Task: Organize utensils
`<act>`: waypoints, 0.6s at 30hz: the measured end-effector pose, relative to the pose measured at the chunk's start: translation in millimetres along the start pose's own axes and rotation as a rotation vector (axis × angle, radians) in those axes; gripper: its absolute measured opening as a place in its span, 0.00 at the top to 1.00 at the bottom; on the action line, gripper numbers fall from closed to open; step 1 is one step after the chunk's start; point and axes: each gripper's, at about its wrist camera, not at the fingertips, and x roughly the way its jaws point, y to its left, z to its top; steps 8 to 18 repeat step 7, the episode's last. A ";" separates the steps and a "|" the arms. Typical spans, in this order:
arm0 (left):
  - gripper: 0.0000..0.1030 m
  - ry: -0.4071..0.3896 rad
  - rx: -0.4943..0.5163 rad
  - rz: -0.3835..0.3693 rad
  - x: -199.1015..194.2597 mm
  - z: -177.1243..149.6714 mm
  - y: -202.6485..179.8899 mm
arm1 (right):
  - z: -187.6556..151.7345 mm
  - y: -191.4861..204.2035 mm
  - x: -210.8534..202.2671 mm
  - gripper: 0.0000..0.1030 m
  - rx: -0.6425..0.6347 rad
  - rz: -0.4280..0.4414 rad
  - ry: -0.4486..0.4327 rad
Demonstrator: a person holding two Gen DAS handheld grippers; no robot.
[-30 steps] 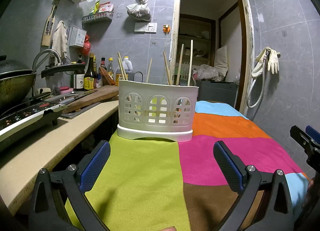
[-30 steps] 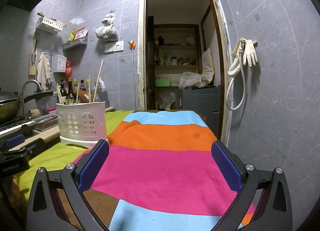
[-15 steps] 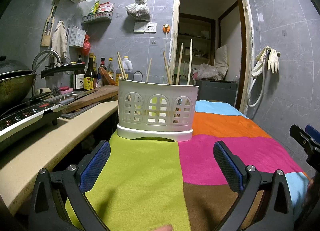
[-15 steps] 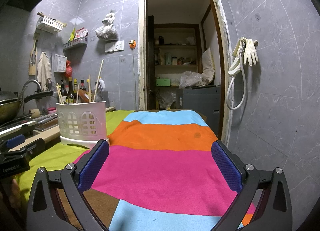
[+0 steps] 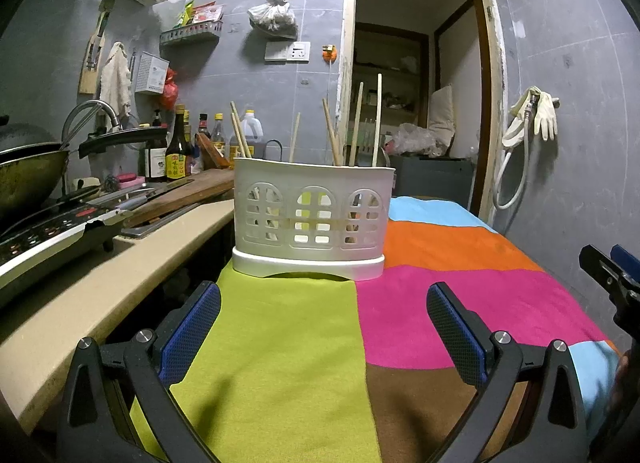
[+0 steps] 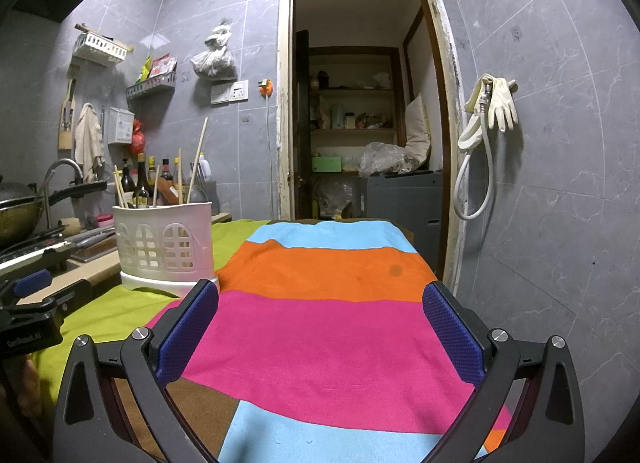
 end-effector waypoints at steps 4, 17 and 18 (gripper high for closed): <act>0.02 0.007 0.001 0.000 0.8 0.4 0.1 | 0.0 0.2 0.0 0.00 0.000 0.000 0.001; 0.02 0.008 0.001 -0.001 0.7 0.5 0.5 | 0.0 0.1 -0.1 0.00 0.000 0.000 0.000; 0.02 0.008 0.001 -0.001 0.7 0.5 0.5 | 0.0 0.1 -0.1 0.00 0.000 0.000 0.000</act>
